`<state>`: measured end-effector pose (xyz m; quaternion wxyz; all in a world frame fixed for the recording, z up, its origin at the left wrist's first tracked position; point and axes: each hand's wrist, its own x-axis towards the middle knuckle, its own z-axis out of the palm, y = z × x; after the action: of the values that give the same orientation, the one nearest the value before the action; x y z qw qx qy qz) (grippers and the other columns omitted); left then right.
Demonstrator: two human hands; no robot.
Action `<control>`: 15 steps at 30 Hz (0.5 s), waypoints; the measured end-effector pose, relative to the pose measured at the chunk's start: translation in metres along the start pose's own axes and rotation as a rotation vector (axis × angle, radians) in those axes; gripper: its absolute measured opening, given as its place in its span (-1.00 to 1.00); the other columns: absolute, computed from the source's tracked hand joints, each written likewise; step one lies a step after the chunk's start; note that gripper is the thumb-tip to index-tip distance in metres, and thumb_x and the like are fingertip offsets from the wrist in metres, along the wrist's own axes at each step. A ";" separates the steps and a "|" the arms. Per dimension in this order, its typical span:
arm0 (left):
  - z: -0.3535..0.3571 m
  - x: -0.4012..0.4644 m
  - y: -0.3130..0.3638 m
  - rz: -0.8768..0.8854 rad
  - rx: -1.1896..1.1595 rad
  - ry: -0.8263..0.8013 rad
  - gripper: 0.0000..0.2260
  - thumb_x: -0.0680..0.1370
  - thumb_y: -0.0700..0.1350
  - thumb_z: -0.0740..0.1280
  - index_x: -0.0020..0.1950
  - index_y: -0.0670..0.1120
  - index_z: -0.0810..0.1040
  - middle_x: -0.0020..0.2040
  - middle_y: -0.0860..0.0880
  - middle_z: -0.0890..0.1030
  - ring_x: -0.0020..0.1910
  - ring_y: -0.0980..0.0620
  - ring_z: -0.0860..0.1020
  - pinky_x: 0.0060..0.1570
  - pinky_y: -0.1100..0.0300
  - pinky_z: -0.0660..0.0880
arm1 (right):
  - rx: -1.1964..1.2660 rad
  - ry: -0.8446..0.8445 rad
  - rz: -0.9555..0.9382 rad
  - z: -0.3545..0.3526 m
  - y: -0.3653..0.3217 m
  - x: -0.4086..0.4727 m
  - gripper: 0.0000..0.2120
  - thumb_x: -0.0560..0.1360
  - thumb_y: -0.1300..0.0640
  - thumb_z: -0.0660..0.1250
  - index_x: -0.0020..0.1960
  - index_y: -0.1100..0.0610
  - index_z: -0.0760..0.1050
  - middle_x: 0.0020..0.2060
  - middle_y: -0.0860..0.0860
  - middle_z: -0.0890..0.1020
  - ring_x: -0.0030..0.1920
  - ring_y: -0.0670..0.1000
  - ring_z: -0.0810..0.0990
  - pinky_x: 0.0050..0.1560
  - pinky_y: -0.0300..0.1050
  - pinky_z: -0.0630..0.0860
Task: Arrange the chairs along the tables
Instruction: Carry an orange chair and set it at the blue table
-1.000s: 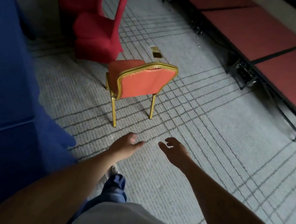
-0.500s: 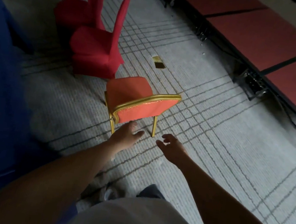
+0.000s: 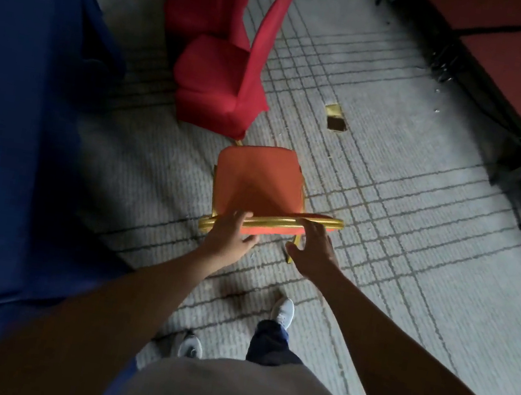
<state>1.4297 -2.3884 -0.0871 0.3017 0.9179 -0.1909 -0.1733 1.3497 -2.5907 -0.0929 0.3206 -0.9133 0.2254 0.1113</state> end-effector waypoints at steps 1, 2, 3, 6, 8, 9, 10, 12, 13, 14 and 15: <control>0.002 0.008 0.006 -0.011 0.025 -0.018 -0.52 0.47 -0.09 0.51 0.33 -0.22 0.52 0.22 -0.24 0.57 0.23 -0.23 0.53 0.26 0.00 0.41 | -0.029 0.006 -0.034 -0.005 0.003 0.011 -0.37 0.48 -0.01 0.44 0.50 -0.03 0.34 0.42 0.06 0.38 0.38 0.18 0.42 0.27 0.11 0.47; 0.004 0.016 0.012 -0.037 0.047 -0.035 -0.51 0.48 -0.08 0.50 0.36 -0.20 0.50 0.25 -0.23 0.56 0.25 -0.23 0.51 0.29 0.00 0.38 | -0.068 -0.007 -0.062 -0.010 0.006 0.023 -0.35 0.48 0.00 0.43 0.52 -0.05 0.30 0.43 0.05 0.36 0.41 0.17 0.38 0.29 0.12 0.46; 0.009 0.025 0.014 -0.056 0.072 -0.037 -0.51 0.48 -0.05 0.48 0.36 -0.18 0.51 0.25 -0.23 0.56 0.25 -0.25 0.50 0.31 -0.01 0.38 | -0.118 -0.035 -0.085 -0.014 0.009 0.034 -0.34 0.48 0.01 0.42 0.53 -0.06 0.28 0.43 0.04 0.36 0.43 0.17 0.34 0.32 0.11 0.43; 0.037 0.045 -0.004 -0.152 0.123 -0.056 -0.52 0.42 0.11 0.29 0.22 -0.14 0.57 0.08 -0.24 0.61 0.06 -0.32 0.59 0.14 -0.12 0.51 | -0.258 -0.125 -0.156 -0.021 0.014 0.059 -0.40 0.50 -0.01 0.41 0.50 -0.08 0.33 0.41 0.04 0.43 0.41 0.18 0.37 0.39 0.09 0.35; 0.052 0.054 -0.016 -0.165 0.176 -0.079 -0.54 0.39 0.12 0.28 0.16 -0.12 0.58 0.04 -0.23 0.61 0.00 -0.32 0.60 0.04 -0.15 0.54 | -0.290 -0.175 -0.176 -0.020 0.016 0.071 -0.44 0.50 -0.02 0.41 0.47 -0.04 0.38 0.41 0.08 0.43 0.41 0.21 0.39 0.41 0.12 0.34; 0.051 0.056 -0.012 -0.164 0.223 -0.090 -0.56 0.40 0.09 0.34 0.18 -0.12 0.58 0.10 -0.21 0.59 0.05 -0.31 0.58 0.07 -0.15 0.53 | -0.290 -0.192 -0.182 -0.018 0.019 0.076 -0.45 0.49 -0.01 0.42 0.44 -0.01 0.40 0.41 0.10 0.42 0.42 0.22 0.39 0.41 0.13 0.34; 0.045 0.057 -0.002 -0.166 0.270 -0.087 -0.57 0.41 0.07 0.39 0.21 -0.10 0.57 0.17 -0.18 0.57 0.12 -0.28 0.56 0.13 -0.13 0.51 | -0.296 -0.199 -0.194 -0.017 0.021 0.081 -0.47 0.48 -0.01 0.43 0.42 0.02 0.42 0.40 0.12 0.42 0.41 0.23 0.40 0.40 0.13 0.35; 0.040 0.065 0.006 -0.181 0.328 -0.113 -0.53 0.43 0.10 0.43 0.29 -0.03 0.53 0.31 -0.09 0.50 0.25 -0.19 0.49 0.24 -0.11 0.45 | -0.339 -0.196 -0.242 -0.015 0.024 0.091 -0.50 0.46 -0.04 0.45 0.36 0.06 0.47 0.34 0.13 0.47 0.36 0.25 0.44 0.35 0.14 0.41; 0.038 0.068 0.008 -0.191 0.345 -0.126 -0.50 0.43 0.13 0.43 0.33 0.01 0.50 0.34 -0.05 0.47 0.29 -0.15 0.46 0.27 -0.10 0.43 | -0.362 -0.198 -0.263 -0.014 0.026 0.096 -0.51 0.45 -0.06 0.46 0.32 0.08 0.49 0.30 0.15 0.49 0.32 0.26 0.47 0.32 0.16 0.44; 0.036 0.072 0.008 -0.190 0.369 -0.143 -0.46 0.42 0.17 0.41 0.36 0.06 0.46 0.35 -0.02 0.46 0.31 -0.12 0.45 0.29 -0.09 0.40 | -0.381 -0.204 -0.284 -0.014 0.025 0.101 -0.52 0.45 -0.06 0.46 0.30 0.10 0.51 0.26 0.16 0.52 0.27 0.26 0.50 0.28 0.17 0.46; 0.032 0.075 0.009 -0.171 0.401 -0.156 -0.43 0.42 0.20 0.39 0.39 0.10 0.42 0.36 0.01 0.45 0.32 -0.10 0.43 0.30 -0.08 0.39 | -0.393 -0.215 -0.303 -0.015 0.023 0.105 -0.53 0.44 -0.06 0.46 0.28 0.10 0.52 0.22 0.16 0.53 0.24 0.26 0.51 0.24 0.17 0.47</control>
<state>1.4785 -2.4451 -0.1208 0.0816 0.9562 -0.1658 -0.2272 1.4310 -2.6521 -0.1303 0.1720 -0.9642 0.0251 0.2001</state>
